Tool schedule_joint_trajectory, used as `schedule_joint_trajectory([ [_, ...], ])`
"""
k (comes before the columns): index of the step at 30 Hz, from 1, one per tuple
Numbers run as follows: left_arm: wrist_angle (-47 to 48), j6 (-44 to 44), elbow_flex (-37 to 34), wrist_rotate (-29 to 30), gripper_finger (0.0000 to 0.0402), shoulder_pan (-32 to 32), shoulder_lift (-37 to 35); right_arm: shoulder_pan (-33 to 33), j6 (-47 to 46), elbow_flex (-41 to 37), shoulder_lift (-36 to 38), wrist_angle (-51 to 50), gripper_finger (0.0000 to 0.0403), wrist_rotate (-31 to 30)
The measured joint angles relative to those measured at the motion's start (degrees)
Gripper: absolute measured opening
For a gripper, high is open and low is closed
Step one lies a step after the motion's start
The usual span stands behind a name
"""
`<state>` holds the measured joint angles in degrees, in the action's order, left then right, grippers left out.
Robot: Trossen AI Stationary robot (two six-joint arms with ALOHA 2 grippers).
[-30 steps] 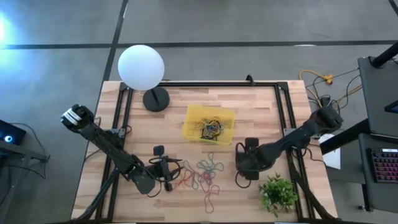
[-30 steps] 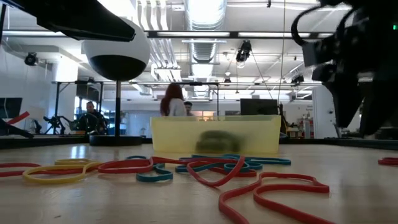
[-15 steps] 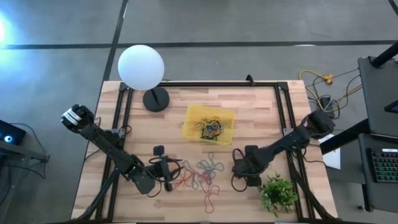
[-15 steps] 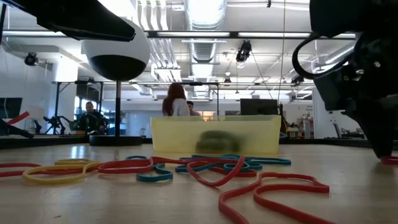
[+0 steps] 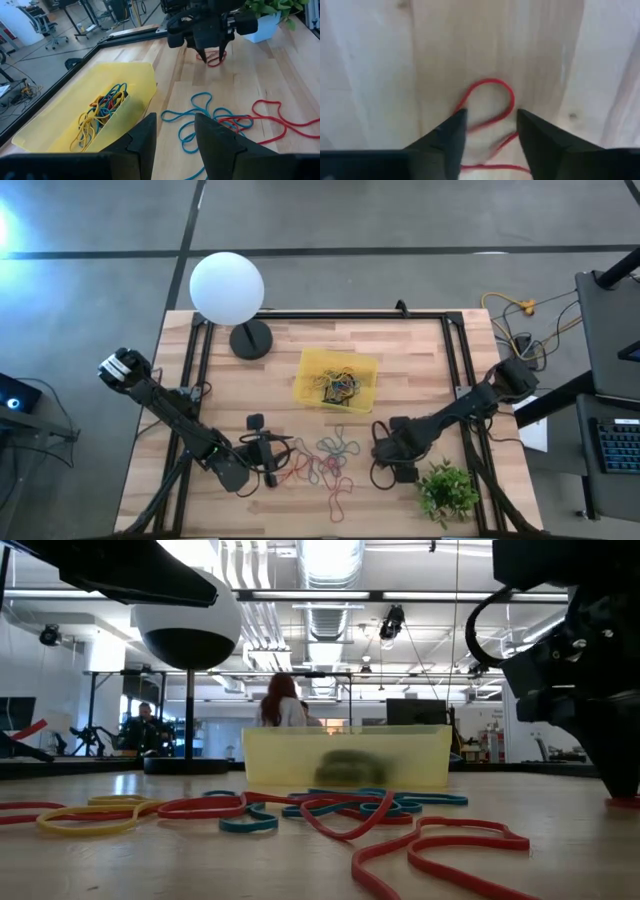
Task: Pick and place rubber bands into bin
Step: Put the red rubber band into the yellow bin
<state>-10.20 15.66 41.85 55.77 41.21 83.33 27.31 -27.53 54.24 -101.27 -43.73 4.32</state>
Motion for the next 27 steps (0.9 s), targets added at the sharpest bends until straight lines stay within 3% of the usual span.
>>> schedule_joint_trajectory([
  [9, -0.1, 0.0, 0.0, 0.0, 0.0118, 0.0, 0.0, 0.0, 1.8, 0.1, -1.2, 4.8, 0.0018, 1.4],
  [15, -0.1, 0.0, 0.0, 0.0, 0.0118, 0.0, 0.0, 0.1, 3.2, 1.8, -1.5, 4.4, 0.0008, 1.3],
  [27, 0.0, 0.0, 0.0, 0.0, 0.0118, 0.0, 0.0, 0.1, 12.0, 11.7, -1.8, 2.8, 0.0008, -8.5],
])
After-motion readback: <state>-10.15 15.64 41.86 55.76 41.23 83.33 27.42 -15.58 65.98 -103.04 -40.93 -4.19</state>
